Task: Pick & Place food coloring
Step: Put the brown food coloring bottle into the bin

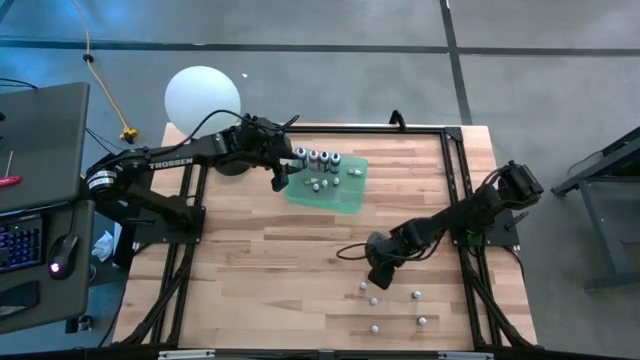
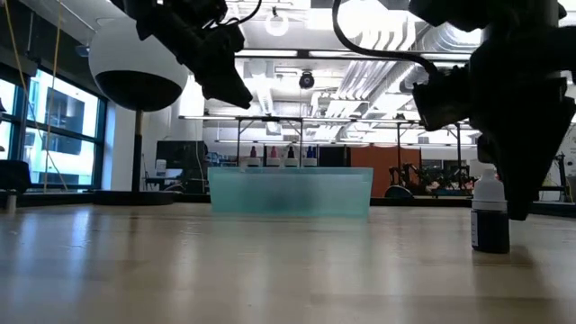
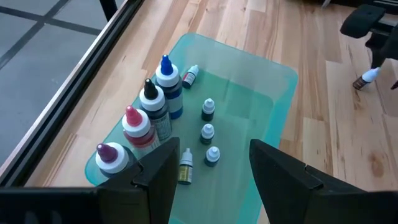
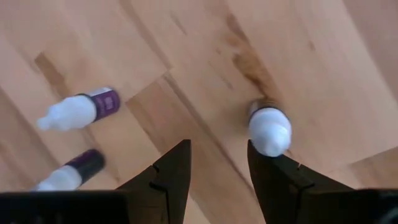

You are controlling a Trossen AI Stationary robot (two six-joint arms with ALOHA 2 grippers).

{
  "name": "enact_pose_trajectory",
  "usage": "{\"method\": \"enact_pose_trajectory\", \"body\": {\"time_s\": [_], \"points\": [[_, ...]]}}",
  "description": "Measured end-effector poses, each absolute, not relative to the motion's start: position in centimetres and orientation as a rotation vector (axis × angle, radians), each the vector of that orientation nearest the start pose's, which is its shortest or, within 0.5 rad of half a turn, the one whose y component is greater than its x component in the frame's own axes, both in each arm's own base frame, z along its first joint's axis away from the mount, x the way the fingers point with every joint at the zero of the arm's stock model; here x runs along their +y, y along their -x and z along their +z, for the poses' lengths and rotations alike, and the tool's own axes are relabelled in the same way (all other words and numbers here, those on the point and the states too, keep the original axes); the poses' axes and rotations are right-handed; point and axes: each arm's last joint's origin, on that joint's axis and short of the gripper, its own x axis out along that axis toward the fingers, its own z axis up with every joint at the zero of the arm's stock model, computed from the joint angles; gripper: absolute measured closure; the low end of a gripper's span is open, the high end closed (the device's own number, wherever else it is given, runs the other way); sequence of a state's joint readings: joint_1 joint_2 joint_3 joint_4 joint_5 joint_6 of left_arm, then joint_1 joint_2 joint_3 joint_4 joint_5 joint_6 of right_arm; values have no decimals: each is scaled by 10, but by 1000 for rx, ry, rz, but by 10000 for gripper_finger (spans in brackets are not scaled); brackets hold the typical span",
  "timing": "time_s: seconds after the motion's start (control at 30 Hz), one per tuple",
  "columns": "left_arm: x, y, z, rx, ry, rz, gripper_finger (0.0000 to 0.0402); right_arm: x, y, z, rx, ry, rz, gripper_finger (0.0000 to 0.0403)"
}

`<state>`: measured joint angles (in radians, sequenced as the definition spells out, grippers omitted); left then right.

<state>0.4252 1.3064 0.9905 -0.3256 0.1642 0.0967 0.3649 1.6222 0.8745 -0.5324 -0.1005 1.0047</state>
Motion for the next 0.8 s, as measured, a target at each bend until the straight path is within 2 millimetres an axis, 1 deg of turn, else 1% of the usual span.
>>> {"method": "enact_pose_trajectory", "body": {"time_s": [0.1,0.3,0.43,0.63,0.8], "points": [[111,-257,282,626,93,222,209,101,-262,153,1330,-666,-283,254],[111,-257,282,627,93,224,209,97,-262,154,1395,-753,-273,254],[111,-257,282,628,92,223,209,85,-262,152,1370,-693,-358,253],[111,-256,281,641,74,215,209,69,-267,152,1345,-642,-342,253],[111,-255,280,654,72,212,209,63,-271,153,1329,-612,-293,256]]}}
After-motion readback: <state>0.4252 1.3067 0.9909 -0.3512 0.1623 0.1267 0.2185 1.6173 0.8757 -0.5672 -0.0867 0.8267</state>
